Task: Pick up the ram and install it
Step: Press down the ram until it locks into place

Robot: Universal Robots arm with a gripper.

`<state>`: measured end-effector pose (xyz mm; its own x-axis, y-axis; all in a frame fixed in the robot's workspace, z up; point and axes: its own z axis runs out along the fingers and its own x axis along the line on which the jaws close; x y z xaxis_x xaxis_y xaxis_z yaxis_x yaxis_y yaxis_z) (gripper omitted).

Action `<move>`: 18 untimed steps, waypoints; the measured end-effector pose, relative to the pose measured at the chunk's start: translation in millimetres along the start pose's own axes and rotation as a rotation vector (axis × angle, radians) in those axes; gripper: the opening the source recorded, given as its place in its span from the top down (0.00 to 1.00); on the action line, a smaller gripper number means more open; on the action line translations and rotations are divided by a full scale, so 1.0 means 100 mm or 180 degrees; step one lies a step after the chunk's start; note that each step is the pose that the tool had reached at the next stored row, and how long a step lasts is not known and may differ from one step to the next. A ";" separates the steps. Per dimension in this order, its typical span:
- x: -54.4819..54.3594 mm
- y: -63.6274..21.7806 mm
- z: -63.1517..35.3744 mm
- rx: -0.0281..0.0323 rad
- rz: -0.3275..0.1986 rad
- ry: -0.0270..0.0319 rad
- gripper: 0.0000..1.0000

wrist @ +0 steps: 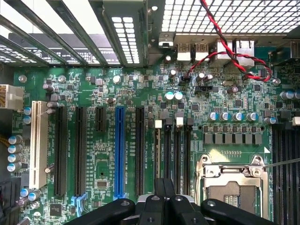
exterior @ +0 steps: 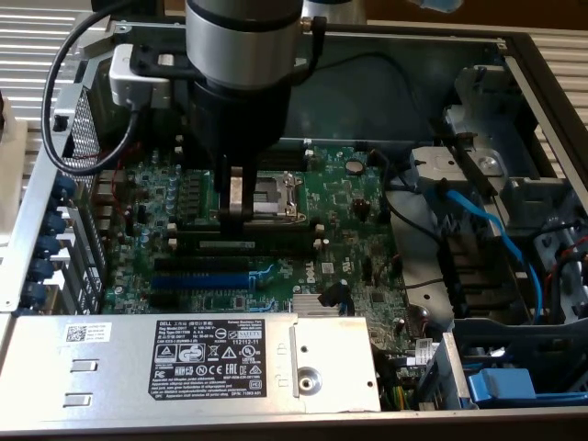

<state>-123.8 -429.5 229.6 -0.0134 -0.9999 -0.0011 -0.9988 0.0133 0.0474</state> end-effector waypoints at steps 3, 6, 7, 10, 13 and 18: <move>0.00 0.004 0.012 -0.0001 0.0000 0.0003 0.90; 0.00 0.009 0.036 0.0000 0.0000 0.0005 0.90; 0.00 0.009 0.035 0.0000 0.0000 0.0005 0.90; 0.00 0.013 -0.048 0.0001 0.0001 0.0004 0.90; 0.00 0.009 -0.146 0.0001 0.0000 0.0007 0.90; 0.00 -0.034 -0.222 0.0002 0.0001 0.0011 0.90</move>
<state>-119.4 -429.2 251.6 -0.0136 -0.9999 0.0024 -0.9988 0.0137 0.0468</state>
